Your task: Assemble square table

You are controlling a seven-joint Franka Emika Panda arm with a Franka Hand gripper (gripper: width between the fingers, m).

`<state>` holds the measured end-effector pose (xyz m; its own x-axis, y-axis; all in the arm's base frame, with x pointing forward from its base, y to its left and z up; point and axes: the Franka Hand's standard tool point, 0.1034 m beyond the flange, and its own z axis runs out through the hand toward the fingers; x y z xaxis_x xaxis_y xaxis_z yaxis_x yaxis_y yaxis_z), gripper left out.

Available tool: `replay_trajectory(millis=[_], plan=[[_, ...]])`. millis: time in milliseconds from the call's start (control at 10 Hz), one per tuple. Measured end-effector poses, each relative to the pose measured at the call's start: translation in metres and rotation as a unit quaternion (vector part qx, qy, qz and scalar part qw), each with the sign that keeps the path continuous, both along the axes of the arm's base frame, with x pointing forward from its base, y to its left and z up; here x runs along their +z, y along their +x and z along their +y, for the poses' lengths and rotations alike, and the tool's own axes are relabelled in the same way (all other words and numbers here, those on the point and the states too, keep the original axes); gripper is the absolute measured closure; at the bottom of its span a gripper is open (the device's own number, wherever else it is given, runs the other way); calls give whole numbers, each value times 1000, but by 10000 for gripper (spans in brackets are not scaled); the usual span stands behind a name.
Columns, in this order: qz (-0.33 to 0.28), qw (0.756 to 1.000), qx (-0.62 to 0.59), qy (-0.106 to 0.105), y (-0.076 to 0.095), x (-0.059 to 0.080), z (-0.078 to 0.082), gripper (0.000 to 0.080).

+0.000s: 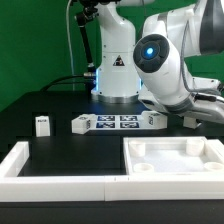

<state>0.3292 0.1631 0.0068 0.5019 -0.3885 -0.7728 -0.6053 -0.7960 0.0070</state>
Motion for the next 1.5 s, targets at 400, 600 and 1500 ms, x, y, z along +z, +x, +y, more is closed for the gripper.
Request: replay_trajectory(millis=[400, 600, 1500], plan=[[-37, 999, 8, -5, 44, 56, -31, 511], [-87, 995, 48, -27, 70, 97, -47, 510], [-387, 880, 190, -200, 162, 143, -49, 509]])
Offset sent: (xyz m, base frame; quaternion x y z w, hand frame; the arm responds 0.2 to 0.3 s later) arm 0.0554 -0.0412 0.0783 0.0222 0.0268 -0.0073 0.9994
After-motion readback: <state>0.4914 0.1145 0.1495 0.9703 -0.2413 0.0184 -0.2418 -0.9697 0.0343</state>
